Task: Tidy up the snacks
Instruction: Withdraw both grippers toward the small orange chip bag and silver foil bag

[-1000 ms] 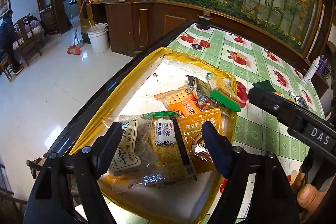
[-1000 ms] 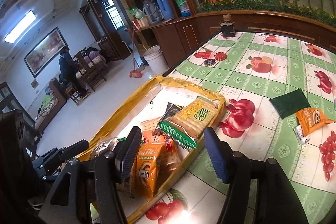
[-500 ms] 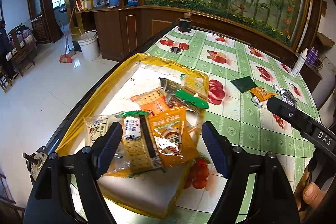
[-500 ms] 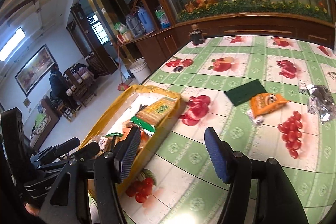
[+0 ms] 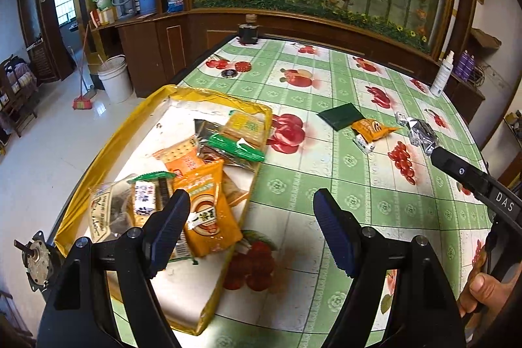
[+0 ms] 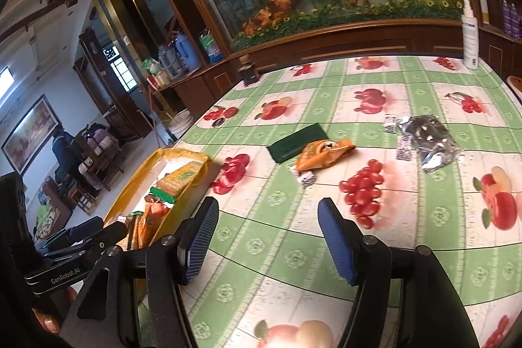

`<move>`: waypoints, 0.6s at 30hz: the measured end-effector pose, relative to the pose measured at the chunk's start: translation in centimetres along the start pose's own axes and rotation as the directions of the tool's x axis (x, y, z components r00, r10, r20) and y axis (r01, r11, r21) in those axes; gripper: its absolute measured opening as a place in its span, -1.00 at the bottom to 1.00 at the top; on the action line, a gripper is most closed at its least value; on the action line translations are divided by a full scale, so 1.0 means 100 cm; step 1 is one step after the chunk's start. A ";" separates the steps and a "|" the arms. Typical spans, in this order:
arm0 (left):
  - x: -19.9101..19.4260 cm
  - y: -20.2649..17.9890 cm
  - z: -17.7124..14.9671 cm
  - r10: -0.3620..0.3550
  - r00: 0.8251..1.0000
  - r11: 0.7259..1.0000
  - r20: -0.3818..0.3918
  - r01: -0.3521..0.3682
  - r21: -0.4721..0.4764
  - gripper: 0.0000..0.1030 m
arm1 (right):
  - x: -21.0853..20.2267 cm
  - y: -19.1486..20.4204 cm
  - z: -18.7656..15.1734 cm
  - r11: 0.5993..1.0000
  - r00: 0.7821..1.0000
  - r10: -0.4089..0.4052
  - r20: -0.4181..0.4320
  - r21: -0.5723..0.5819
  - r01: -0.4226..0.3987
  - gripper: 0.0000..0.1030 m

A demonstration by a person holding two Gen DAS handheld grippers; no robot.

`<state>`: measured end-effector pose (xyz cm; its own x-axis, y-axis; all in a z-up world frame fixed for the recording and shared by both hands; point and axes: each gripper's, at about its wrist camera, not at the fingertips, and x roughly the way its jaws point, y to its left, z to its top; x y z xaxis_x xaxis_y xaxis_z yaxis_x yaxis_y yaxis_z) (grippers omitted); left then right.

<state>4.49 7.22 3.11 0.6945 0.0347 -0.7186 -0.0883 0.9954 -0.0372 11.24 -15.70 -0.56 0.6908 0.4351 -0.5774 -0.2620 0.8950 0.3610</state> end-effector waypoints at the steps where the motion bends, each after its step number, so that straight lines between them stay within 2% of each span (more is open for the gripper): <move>1: 0.000 -0.002 0.000 -0.002 1.000 1.000 -0.001 0.002 0.004 0.52 | -0.003 -0.004 0.000 1.000 1.000 -0.009 0.006 0.002 0.009 0.28; 9: 0.010 -0.022 0.001 -0.031 0.999 0.999 -0.018 0.031 0.034 0.52 | -0.013 -0.038 -0.002 0.997 0.997 -0.073 0.015 0.036 0.073 0.28; 18: 0.037 -0.066 0.012 -0.084 0.995 0.992 -0.057 0.089 0.091 0.52 | -0.018 -0.084 -0.001 0.981 0.983 -0.185 0.005 0.067 0.184 0.28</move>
<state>8.52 0.90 1.51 0.6573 -0.0537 -0.7517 0.0388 0.9985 -0.0375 12.19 -24.01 -2.63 0.7304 0.2620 -0.6307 -0.0848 0.9511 0.2969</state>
